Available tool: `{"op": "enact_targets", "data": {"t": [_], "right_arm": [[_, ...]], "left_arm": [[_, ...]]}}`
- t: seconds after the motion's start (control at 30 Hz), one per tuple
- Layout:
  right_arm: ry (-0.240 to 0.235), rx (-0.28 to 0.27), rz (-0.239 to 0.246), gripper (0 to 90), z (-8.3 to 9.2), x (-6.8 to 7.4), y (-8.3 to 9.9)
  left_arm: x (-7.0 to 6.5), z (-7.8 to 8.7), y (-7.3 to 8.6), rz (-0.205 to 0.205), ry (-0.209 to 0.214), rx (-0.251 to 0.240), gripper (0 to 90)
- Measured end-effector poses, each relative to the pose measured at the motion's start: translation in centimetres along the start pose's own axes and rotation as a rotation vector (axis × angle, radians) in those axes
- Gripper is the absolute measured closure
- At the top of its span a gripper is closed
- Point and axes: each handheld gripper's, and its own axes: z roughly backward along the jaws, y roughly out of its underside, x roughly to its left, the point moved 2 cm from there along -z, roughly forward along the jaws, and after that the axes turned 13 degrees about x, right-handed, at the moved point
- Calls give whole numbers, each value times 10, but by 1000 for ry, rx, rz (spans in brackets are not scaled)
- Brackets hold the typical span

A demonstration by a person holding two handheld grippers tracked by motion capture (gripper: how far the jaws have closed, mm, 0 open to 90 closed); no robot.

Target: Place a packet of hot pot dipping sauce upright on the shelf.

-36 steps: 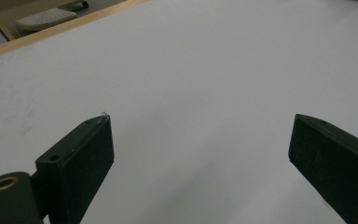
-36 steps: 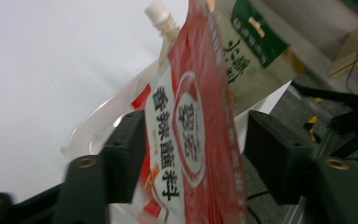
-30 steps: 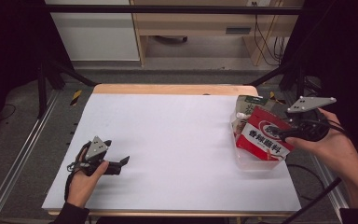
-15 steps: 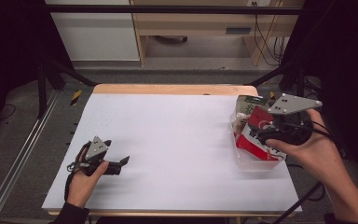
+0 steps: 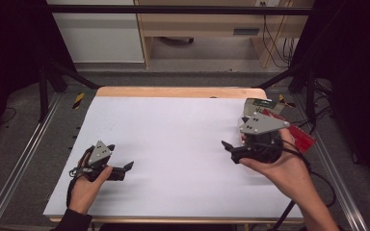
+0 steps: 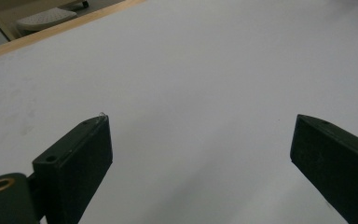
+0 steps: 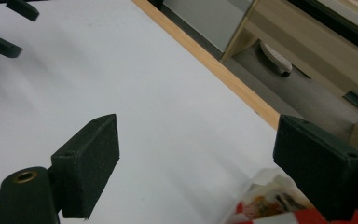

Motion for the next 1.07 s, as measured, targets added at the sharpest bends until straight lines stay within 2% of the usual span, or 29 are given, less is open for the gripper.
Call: {"op": "enact_targets", "data": {"t": [0.13, 0.3, 0.5, 0.6, 0.7, 0.8, 0.9, 0.97, 1.07], "right_arm": [[-38, -9, -10, 151, -18, 23, 5], [-69, 17, 11, 150, -41, 47, 9], [-130, 32, -28, 145, -74, 69, 14], [-157, 43, -53, 143, -99, 78, 18], [-169, 56, -83, 142, -119, 82, 23], [-185, 57, -137, 135, -138, 85, 29], [-201, 56, -176, 123, -149, 86, 36], [-188, 67, -173, 114, -153, 88, 40], [-184, 58, -197, 98, -155, 89, 45]], "left_arm": [[0, 0, 0, 1, 0, -1, 55], [0, 0, 0, -1, -4, 1, 55], [1, 0, 0, -1, -6, 2, 55], [0, 0, 0, -5, -12, 4, 54], [1, -1, 1, -6, -18, 10, 53], [2, -1, 1, -1, -18, 9, 51], [1, -2, 0, -2, -15, 8, 50], [0, -3, 0, -4, -10, 7, 50], [-2, -4, -2, -14, -6, 9, 49]]}}
